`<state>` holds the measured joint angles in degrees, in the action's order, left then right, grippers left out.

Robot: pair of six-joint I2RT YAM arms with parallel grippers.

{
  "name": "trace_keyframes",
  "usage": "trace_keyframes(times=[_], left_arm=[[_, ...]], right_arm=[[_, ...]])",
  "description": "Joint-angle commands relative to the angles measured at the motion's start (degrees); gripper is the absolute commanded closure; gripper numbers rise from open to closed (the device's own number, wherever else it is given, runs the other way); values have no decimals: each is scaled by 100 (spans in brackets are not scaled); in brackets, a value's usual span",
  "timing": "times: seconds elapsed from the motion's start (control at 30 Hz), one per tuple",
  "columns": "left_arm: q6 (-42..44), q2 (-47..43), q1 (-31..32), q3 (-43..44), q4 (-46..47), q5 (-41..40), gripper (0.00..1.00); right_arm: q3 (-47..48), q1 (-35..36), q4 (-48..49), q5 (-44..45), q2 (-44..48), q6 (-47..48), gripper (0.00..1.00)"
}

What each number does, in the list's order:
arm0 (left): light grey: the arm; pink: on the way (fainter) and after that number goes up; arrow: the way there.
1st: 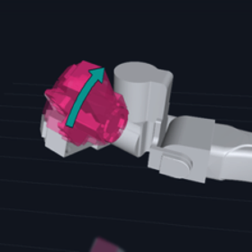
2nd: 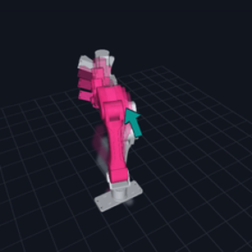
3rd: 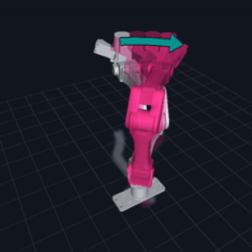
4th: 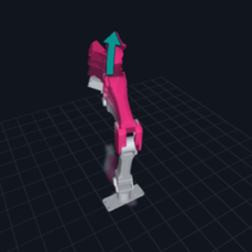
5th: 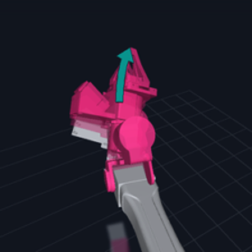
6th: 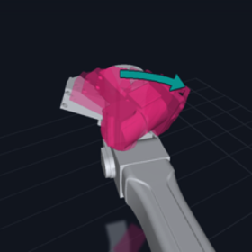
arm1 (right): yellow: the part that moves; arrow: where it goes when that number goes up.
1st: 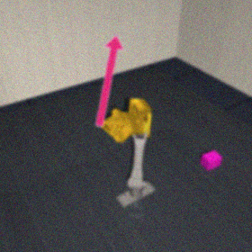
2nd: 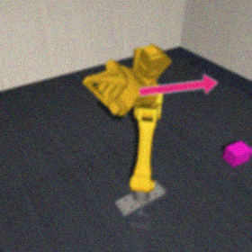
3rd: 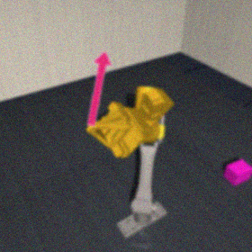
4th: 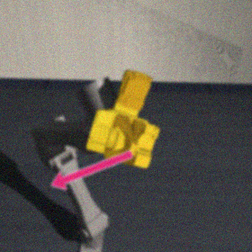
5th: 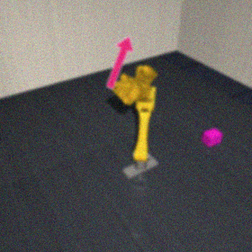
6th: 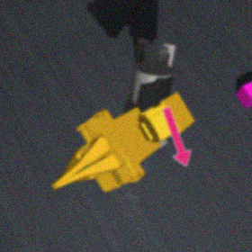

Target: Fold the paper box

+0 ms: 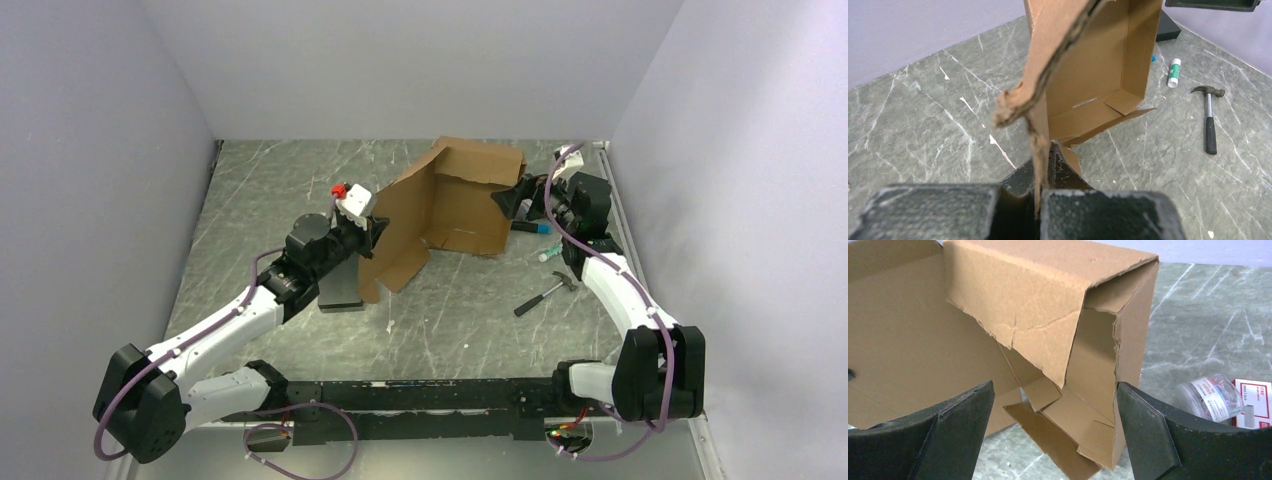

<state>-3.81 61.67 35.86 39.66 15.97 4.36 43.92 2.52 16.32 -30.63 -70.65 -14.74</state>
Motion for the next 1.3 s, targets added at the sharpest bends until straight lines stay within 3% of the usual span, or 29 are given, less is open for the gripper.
trace_keyframes(times=[0.0,0.27,0.63,1.03,1.27], left_arm=[[48,-5,42,209,-76,12,100],[15,-8,52,223,-85,108,100],[17,43,118,252,-128,179,100],[130,174,174,341,-190,393,100],[173,213,178,353,-220,490,100]], right_arm=[[404,-40,390,-117,-57,-575,4],[572,-55,392,228,-213,-1044,16],[730,-27,475,645,-435,-909,40],[884,378,551,1497,-623,-168,46],[1023,612,690,2086,-862,192,56]])
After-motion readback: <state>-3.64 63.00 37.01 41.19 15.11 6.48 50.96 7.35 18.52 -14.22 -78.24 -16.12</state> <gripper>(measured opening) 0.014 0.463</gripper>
